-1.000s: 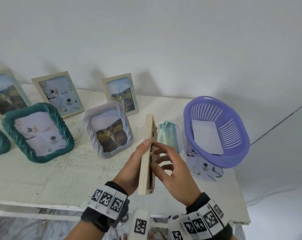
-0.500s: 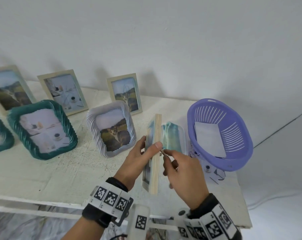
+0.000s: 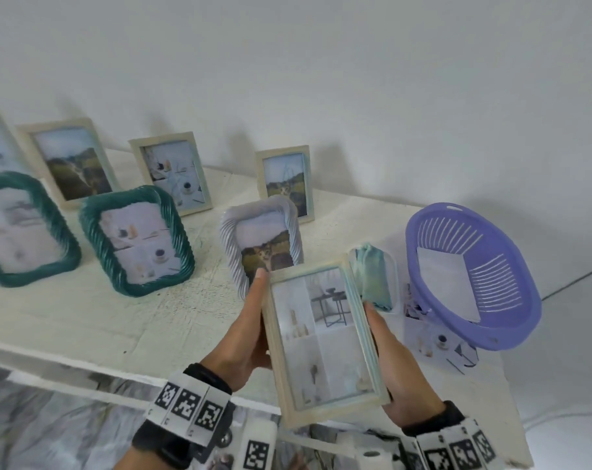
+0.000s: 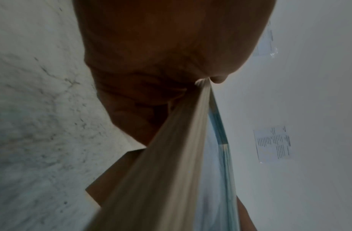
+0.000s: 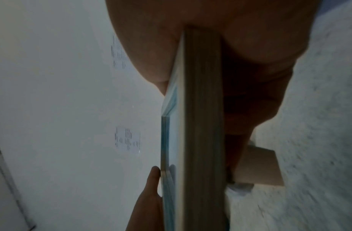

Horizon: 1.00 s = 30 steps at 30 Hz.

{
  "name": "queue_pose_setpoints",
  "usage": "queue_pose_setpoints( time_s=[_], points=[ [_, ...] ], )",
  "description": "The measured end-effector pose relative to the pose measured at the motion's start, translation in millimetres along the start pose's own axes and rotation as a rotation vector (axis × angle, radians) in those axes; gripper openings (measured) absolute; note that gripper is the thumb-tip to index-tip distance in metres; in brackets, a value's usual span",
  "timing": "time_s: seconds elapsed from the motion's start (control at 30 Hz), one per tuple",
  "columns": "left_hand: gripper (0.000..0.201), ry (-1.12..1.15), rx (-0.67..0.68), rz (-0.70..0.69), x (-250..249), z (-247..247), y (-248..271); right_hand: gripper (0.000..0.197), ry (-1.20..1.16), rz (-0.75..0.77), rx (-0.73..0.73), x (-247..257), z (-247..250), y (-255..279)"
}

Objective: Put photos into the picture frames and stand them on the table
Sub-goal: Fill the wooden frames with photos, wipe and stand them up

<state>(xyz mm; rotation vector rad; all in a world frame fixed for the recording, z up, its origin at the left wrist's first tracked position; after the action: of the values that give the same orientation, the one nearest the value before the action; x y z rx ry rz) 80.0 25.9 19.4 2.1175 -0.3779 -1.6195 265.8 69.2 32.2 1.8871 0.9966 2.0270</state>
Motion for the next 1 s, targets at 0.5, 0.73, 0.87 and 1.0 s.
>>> queue_pose_setpoints(
  time_s=[0.5, 0.73, 0.87, 1.0],
  points=[
    [0.093, 0.064, -0.445, 0.105, -2, 272, 118, 0.043, 0.420, 0.363, 0.397, -7, -283, -34],
    [0.084, 0.119, -0.747, -0.042, -40, 440, 163, 0.017, 0.559, 0.789, 0.402, 24, -466, -57],
    [0.064, 0.101, -0.866, -0.134, -71, 508, 174, 0.029, 0.651, 0.909, 0.419, 46, -548, -66],
    [0.070, 0.041, -0.859, -0.201, -103, 560, 167, 0.040, 0.717, 0.929, 0.420, 74, -607, -77]
  ],
)
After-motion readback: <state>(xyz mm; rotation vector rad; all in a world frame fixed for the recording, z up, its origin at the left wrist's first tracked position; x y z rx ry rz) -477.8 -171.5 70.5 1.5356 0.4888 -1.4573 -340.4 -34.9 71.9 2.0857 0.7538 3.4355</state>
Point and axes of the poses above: each hand's wrist, its own y-axis away from the middle knuckle, its own z-axis out of the back of the hand, x = y × z, the point moved 3 cm from there along -y, towards the middle knuckle
